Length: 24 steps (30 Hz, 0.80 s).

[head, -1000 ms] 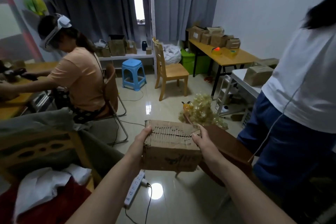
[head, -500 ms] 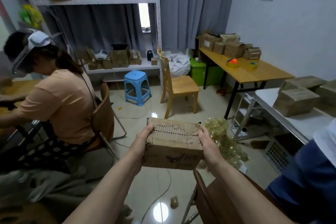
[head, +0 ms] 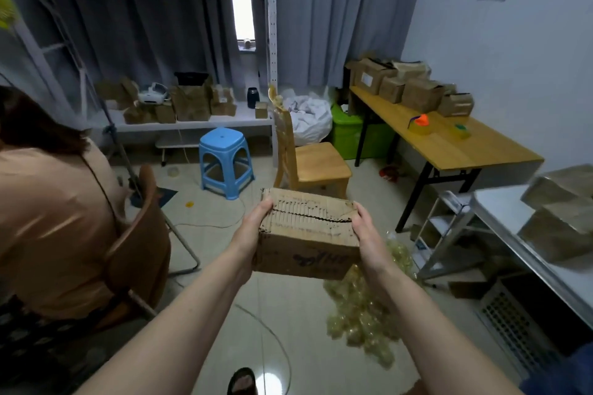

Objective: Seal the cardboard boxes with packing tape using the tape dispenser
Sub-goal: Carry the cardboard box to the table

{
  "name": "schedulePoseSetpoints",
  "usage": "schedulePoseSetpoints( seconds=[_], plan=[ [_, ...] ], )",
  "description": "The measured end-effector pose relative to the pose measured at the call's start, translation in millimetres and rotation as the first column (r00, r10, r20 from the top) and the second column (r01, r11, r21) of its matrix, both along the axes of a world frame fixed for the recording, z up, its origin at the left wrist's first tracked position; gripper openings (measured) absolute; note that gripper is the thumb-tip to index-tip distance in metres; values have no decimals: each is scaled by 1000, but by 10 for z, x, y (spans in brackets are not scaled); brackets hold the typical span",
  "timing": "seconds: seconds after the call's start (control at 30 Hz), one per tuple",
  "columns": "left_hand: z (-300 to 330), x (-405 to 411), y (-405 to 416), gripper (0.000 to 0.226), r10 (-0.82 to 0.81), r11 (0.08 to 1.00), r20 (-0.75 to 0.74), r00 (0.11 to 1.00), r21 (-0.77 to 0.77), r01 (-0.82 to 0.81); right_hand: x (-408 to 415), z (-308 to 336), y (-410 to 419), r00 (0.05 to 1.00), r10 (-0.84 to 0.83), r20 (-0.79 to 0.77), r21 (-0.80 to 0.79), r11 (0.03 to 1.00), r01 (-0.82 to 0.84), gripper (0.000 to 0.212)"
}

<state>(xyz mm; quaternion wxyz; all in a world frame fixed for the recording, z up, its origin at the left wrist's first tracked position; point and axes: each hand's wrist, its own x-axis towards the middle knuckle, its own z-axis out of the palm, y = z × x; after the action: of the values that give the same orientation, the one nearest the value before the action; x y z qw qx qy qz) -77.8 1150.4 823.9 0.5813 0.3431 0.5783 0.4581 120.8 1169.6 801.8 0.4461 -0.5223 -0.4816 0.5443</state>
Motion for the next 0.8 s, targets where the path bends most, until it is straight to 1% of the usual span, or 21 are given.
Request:
schedulePoseSetpoints(
  seconds=[0.13,0.23,0.3,0.33,0.43,0.5,0.6,0.67,0.7,0.77,0.8],
  plan=[
    [104,-304,1074,47,-66,997,17,998,41,65,-293,104,928,997,-37,-73,24,999,39,34],
    [255,-573,1860,53,-76,997,29,997,15,75,-547,236,1666,993,-85,-85,30,996,88,44],
    [362,-729,2362,60,-107,994,28,994,25,106,-687,336,2140,989,-118,-90,58,991,123,43],
    [426,-784,2577,59,-131,991,23,991,39,130,-741,395,2334,986,-135,-96,65,988,142,42],
    [606,-848,3100,47,-211,972,17,977,104,208,-825,535,2776,977,-189,-103,92,976,198,38],
    [625,-843,3404,47,-251,962,17,968,118,247,-824,599,3005,969,-225,-101,108,966,236,36],
    [598,-782,3773,46,-274,956,35,961,119,269,-770,638,3336,955,-275,-110,117,951,287,40],
    [511,-736,4021,49,-281,955,43,959,116,274,-723,603,3567,943,-309,-125,98,942,321,44],
    [470,-711,4139,55,-283,954,41,958,119,277,-705,573,3690,936,-327,-130,87,937,339,45],
    [380,-658,4414,68,-285,954,47,958,112,278,-672,500,3964,922,-352,-162,64,929,365,43],
    [332,-623,4576,68,-284,955,55,957,106,277,-653,467,4107,914,-358,-191,55,926,374,39]
  ],
)
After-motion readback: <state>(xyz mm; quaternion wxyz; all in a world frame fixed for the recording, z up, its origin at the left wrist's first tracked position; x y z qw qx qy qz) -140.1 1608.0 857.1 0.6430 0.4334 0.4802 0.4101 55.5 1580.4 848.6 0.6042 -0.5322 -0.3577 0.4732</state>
